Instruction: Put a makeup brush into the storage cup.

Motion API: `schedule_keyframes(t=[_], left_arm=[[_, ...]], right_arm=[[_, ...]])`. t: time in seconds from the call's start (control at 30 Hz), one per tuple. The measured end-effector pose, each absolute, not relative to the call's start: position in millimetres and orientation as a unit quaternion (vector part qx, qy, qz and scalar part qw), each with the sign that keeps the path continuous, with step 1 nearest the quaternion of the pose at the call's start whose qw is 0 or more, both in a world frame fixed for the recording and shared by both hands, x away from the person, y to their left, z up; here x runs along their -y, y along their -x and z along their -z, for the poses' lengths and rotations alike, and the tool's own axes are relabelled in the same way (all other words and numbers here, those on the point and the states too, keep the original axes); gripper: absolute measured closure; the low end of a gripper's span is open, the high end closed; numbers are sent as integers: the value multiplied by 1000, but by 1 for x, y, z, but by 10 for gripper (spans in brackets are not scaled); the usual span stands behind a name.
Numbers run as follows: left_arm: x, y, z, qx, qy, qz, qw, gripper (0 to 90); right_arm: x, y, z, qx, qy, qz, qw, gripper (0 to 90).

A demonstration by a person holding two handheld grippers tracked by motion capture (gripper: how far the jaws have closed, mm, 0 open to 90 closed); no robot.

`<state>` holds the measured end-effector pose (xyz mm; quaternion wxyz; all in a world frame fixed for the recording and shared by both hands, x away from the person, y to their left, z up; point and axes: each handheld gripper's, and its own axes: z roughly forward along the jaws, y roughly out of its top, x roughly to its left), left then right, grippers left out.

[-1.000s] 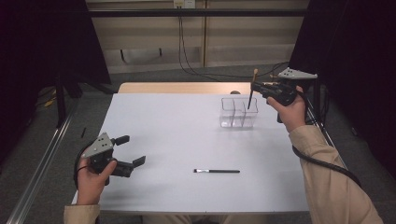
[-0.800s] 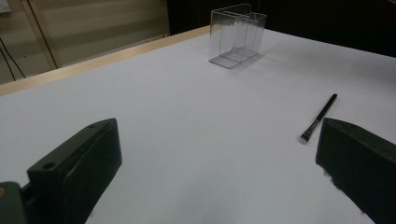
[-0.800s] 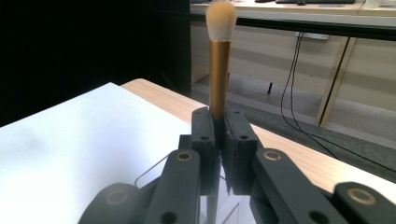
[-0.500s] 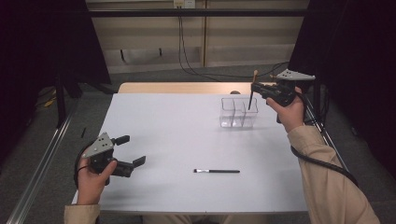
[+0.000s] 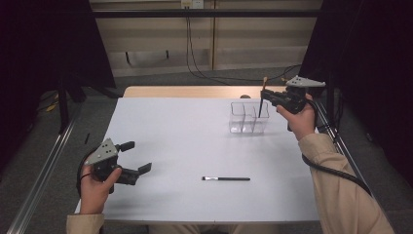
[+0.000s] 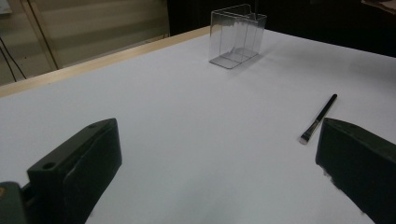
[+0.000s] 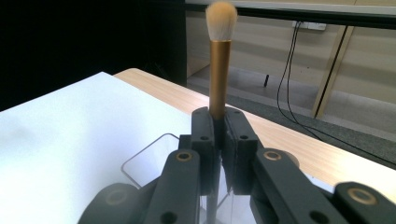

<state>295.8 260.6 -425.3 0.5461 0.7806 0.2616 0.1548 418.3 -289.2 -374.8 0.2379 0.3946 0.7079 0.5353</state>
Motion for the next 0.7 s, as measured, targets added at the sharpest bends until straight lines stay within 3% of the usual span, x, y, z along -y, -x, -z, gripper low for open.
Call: schedule_keyframes(t=[0.7], left_arm=[[-260,-296,425,-261,-781,-155,545,3]], right_arm=[[286,-417,384,-711,-396,-532,233,840]])
